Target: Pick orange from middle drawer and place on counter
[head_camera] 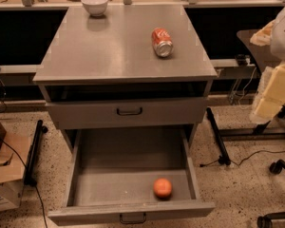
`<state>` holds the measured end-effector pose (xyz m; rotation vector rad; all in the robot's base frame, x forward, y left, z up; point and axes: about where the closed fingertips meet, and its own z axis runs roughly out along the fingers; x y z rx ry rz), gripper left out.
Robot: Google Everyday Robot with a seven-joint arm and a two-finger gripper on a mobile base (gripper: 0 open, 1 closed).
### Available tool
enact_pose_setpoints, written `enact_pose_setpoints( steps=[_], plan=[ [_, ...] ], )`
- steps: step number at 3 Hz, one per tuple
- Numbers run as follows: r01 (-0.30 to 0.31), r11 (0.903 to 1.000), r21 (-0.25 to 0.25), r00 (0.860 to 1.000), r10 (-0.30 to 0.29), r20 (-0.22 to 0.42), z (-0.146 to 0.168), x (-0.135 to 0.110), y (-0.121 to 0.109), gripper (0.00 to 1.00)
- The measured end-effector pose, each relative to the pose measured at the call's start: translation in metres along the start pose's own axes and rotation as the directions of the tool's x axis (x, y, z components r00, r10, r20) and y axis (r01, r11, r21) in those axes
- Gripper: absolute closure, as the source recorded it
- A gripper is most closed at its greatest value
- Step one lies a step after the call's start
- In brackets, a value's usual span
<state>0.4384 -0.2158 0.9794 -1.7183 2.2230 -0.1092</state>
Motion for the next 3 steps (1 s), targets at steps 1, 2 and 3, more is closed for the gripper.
enact_pose_setpoints(
  steps=[1,2,3],
  plan=[
    [0.0,1.0,0.0,1.0,0.0,0.0,0.0,0.0,0.0,0.0],
    [-0.003,0.9999,-0.015,0.998,0.004,0.07,0.017,-0.005,0.007,0.0],
    [-0.009,0.9983,-0.057,0.981,0.02,0.194,0.048,-0.009,0.019,0.0]
  ],
)
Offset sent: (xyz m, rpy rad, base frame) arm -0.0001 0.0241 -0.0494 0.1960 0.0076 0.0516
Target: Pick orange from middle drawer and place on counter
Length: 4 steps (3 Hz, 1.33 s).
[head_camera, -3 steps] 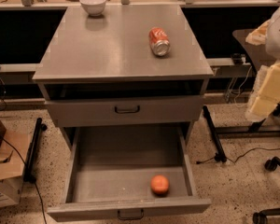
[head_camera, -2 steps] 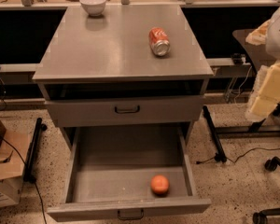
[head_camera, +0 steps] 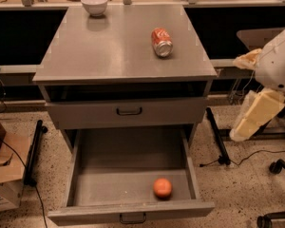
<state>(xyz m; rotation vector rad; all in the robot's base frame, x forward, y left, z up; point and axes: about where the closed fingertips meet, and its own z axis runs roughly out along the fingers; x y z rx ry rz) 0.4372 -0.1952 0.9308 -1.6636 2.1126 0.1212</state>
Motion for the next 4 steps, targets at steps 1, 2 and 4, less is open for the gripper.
enact_pose_setpoints(
  steps=[1,2,4],
  plan=[
    [-0.02,0.9982,-0.058,0.987,0.029,0.16,0.041,0.004,0.01,0.0],
    [-0.019,0.9982,-0.057,0.987,0.028,0.157,0.041,0.004,0.01,0.0],
    [-0.075,0.9774,-0.198,0.977,0.111,0.181,0.137,0.001,0.037,0.0]
  ],
)
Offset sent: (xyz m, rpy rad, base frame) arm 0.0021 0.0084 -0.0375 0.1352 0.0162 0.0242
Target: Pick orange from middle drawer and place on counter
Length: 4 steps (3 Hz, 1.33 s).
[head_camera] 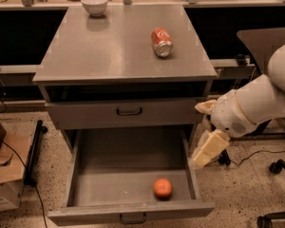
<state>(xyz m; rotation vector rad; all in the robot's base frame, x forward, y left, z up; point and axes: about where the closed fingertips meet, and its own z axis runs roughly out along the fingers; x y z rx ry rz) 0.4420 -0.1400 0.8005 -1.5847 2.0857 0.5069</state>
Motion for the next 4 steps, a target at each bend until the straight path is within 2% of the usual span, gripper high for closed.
enact_pose_setpoints(
  steps=[1,2,3,4],
  plan=[
    [-0.035,0.9988,-0.034,0.998,0.036,0.042,0.057,0.016,-0.001,0.0],
    [-0.117,0.9915,-0.058,0.984,0.124,0.132,0.113,0.043,-0.006,0.0],
    [-0.142,0.988,-0.06,0.978,0.15,0.147,0.127,0.051,-0.013,0.0],
    [-0.168,0.9834,-0.069,0.978,0.174,0.112,0.141,0.053,-0.013,0.0]
  ],
)
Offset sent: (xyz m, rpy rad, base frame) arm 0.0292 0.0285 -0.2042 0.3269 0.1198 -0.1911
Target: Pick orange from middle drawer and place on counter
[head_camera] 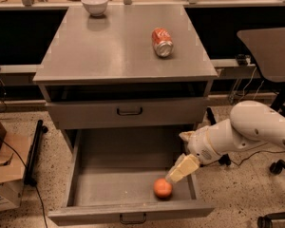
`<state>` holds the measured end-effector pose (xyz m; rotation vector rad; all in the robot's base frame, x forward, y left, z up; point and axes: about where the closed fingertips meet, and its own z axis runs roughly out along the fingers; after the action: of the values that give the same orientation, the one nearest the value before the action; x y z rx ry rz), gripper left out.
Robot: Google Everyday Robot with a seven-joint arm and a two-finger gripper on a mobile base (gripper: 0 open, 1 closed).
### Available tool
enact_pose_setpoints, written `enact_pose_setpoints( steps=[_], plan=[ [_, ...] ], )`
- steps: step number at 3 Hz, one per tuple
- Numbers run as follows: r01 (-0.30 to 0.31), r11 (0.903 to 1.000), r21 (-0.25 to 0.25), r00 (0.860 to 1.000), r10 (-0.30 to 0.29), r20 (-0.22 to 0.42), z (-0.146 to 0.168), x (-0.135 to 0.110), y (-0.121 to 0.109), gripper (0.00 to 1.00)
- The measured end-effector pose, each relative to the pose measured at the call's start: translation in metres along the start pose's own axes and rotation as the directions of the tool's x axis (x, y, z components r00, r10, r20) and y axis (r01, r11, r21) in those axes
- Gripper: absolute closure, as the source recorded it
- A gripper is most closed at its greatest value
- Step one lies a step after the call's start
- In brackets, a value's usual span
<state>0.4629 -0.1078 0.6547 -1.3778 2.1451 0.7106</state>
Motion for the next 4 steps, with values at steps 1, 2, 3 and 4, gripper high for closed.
enact_pose_setpoints(
  steps=[1,2,3,4],
  plan=[
    [-0.016,0.9993,-0.035,0.999,0.015,-0.028,0.047,0.015,-0.001,0.0],
    [-0.037,0.9971,-0.067,0.999,0.035,-0.034,0.098,0.041,-0.009,0.0],
    [-0.065,0.9925,-0.104,0.997,0.062,-0.037,0.143,0.066,-0.018,0.0],
    [-0.108,0.9871,-0.118,0.994,0.105,-0.035,0.175,0.094,-0.034,0.0]
  ],
)
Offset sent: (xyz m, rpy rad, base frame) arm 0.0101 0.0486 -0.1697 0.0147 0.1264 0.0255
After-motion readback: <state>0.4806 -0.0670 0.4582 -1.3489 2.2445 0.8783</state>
